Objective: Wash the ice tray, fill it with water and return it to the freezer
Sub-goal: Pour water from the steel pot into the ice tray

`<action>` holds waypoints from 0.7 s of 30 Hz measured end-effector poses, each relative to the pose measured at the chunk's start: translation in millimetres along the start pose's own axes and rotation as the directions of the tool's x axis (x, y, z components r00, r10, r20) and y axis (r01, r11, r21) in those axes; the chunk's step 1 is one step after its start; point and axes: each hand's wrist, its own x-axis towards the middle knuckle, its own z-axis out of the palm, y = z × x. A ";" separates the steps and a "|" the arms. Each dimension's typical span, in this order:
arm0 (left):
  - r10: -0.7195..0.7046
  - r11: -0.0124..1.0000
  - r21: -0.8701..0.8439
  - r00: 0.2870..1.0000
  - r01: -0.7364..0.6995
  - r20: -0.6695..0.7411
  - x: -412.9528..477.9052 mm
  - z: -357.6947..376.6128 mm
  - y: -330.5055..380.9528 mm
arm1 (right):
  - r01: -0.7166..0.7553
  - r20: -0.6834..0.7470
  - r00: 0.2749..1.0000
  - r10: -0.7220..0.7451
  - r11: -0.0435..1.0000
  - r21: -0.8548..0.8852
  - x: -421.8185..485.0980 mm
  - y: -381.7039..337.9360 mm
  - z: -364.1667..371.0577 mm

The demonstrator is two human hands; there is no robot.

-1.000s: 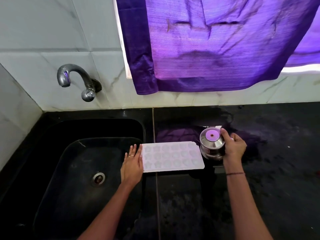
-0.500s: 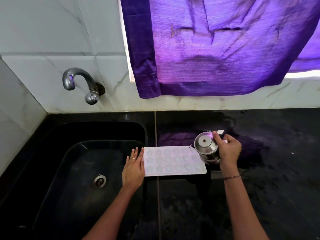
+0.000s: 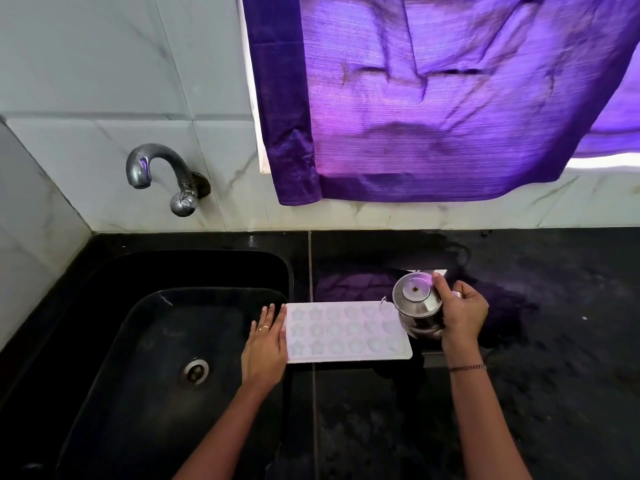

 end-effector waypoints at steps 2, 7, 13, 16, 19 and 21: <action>-0.001 1.000 -0.001 1.000 0.001 -0.003 0.0 0.2 -0.3 | -0.033 -0.009 0.999 0.033 0.999 0.026 1.0 0.2 0.2; -0.001 1.000 0.001 1.000 0.001 -0.004 0.3 -0.2 0.4 | -0.104 -0.005 0.994 0.105 0.990 0.091 2.2 1.4 6.0; -0.002 1.000 0.024 1.000 0.002 0.013 0.7 -0.7 0.0 | -0.088 0.027 0.996 0.087 0.994 0.068 -1.1 5.6 14.5; -0.002 1.000 0.013 1.000 0.002 0.015 1.1 -0.4 -0.7 | -0.056 0.039 0.998 0.055 0.998 0.041 -2.0 7.7 17.0; -0.004 1.000 -0.003 1.000 0.004 0.007 0.7 -0.2 -0.1 | -0.036 0.046 0.998 0.035 0.999 0.022 -2.3 7.0 18.5; -0.005 1.000 0.001 1.000 0.005 0.007 0.1 -0.7 0.0 | -0.031 0.050 0.998 0.030 0.999 0.019 -2.7 6.2 18.8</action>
